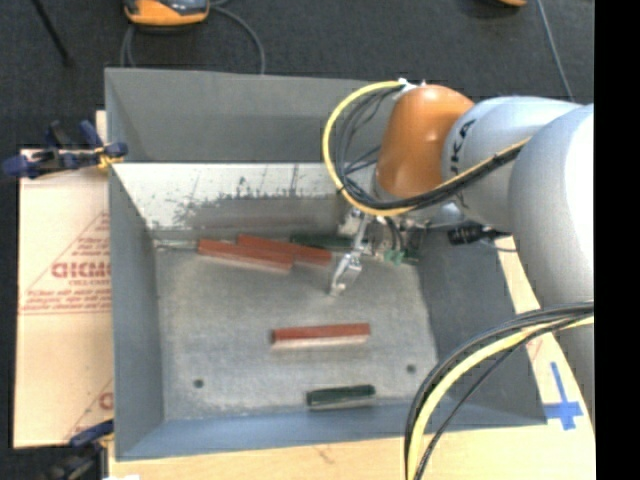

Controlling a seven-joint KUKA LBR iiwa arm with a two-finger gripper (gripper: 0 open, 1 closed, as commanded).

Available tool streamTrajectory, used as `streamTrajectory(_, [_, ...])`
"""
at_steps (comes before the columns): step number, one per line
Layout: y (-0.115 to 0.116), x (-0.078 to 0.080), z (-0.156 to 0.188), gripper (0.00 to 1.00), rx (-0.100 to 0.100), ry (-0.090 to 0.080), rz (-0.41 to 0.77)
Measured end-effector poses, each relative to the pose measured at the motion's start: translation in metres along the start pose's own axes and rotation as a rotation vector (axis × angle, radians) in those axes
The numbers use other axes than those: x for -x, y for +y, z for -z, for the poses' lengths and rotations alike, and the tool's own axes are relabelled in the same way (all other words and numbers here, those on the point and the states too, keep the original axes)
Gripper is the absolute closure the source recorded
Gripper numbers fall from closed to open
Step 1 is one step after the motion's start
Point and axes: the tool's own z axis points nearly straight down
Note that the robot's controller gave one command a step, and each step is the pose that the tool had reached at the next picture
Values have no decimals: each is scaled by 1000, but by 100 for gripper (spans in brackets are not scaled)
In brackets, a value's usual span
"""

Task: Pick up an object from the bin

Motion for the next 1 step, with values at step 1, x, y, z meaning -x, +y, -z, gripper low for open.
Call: streamTrajectory(1, [19, -2, -2, 0, -27, -4, 10])
